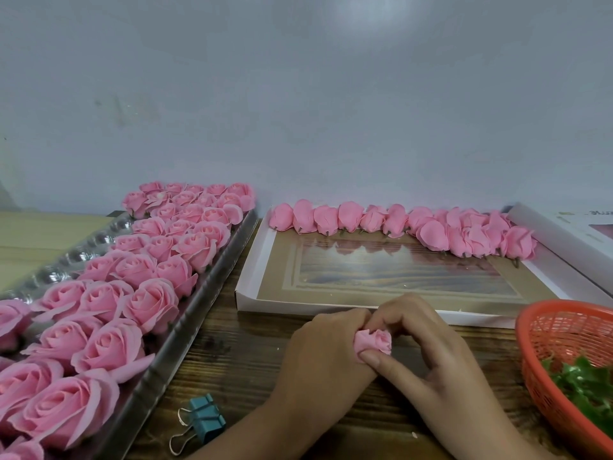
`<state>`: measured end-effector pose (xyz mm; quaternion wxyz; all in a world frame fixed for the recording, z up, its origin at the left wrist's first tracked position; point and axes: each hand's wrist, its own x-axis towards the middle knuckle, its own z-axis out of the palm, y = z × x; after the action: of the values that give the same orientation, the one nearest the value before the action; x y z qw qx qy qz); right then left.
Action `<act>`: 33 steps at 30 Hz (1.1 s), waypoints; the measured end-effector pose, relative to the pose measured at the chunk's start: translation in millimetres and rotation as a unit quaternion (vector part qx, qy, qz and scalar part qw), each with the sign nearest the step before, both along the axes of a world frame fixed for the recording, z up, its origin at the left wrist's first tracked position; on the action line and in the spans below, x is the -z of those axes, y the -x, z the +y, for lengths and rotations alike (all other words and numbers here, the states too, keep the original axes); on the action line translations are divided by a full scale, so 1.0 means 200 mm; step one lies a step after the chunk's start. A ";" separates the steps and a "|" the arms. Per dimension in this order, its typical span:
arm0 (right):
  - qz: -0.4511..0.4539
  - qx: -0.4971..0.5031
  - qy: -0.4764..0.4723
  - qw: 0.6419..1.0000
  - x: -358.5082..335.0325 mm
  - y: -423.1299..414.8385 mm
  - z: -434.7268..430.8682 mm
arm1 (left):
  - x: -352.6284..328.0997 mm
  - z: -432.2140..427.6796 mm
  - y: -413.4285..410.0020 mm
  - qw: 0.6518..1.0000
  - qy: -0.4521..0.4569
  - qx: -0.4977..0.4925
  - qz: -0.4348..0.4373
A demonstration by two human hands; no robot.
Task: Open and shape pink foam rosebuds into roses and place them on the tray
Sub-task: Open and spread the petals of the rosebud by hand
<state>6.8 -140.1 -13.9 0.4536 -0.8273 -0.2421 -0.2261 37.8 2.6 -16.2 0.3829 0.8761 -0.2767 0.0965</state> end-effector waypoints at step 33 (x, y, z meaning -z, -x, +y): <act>0.011 0.005 -0.023 1.000 0.00 0.01 0.00 | -0.03 0.01 0.02 0.999 -0.025 0.044 0.004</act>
<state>4.9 -140.3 -14.2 0.4740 -0.8202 -0.2280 -0.2250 34.2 3.7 -10.2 0.3663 0.8726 -0.3157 0.0688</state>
